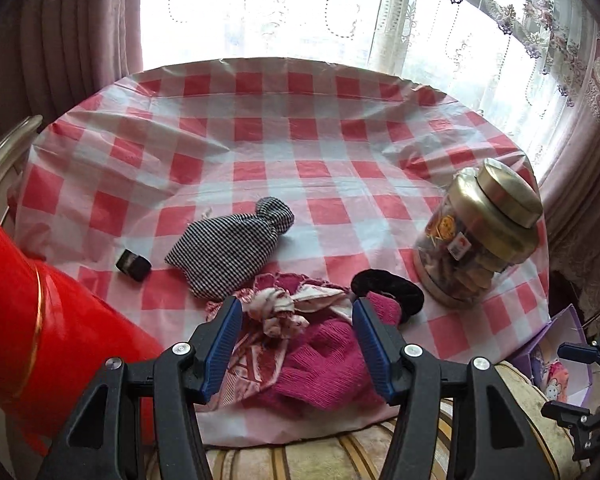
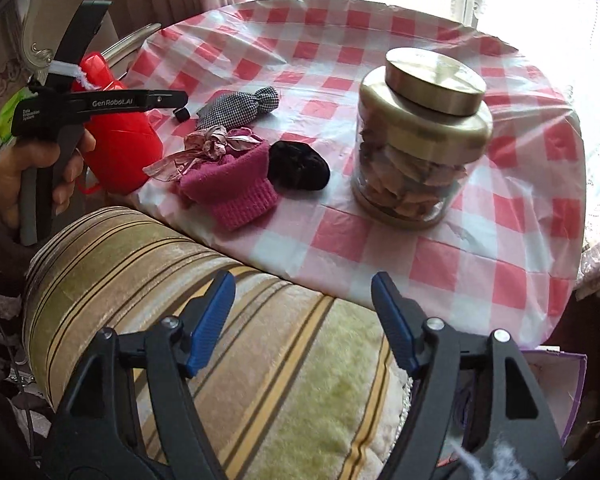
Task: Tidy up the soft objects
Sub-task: 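Move both tools back over the soft items on the checked table, then grasp the houndstooth pouch with the left tool while the right tool grasps the black scrunchie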
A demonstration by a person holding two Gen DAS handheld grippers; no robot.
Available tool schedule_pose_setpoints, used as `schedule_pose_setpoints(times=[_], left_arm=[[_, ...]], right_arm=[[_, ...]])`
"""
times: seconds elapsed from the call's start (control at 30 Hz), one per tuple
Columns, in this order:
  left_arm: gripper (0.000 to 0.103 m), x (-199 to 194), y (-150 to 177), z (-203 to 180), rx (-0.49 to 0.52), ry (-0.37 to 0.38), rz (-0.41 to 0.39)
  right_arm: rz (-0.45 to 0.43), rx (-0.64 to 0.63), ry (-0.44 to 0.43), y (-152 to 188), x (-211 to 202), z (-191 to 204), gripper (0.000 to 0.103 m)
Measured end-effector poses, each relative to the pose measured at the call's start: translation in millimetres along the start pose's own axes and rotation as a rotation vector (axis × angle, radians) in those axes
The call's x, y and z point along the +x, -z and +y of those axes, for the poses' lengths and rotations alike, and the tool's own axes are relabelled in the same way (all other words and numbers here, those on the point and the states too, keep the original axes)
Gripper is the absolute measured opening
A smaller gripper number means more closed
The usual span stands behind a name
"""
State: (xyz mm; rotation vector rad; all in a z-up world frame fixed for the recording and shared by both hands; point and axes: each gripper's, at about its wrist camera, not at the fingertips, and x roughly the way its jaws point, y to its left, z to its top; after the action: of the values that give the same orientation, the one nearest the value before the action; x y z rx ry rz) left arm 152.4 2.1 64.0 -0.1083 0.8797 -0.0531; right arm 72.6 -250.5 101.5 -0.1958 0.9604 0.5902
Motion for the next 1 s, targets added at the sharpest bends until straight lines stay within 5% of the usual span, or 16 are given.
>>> schedule_pose_setpoints(times=[0.4,0.73,1.0], left_arm=[[0.065,47.7,-62.4,21.0,-0.01,-0.072,0.057],[0.067,117.2,-76.7,57.6,-0.13,-0.118,0.176],[0.073,166.3,-81.4,50.7,-0.017,-0.165,0.238]], right_arm=[[-0.021,-0.018,-0.075,-48.5,30.0,16.2,0.076],[-0.019,-0.033,-0.1,-81.7,55.8,23.7,0.077],[0.012,-0.046,-0.1,-88.6,76.2,24.1,0.078]])
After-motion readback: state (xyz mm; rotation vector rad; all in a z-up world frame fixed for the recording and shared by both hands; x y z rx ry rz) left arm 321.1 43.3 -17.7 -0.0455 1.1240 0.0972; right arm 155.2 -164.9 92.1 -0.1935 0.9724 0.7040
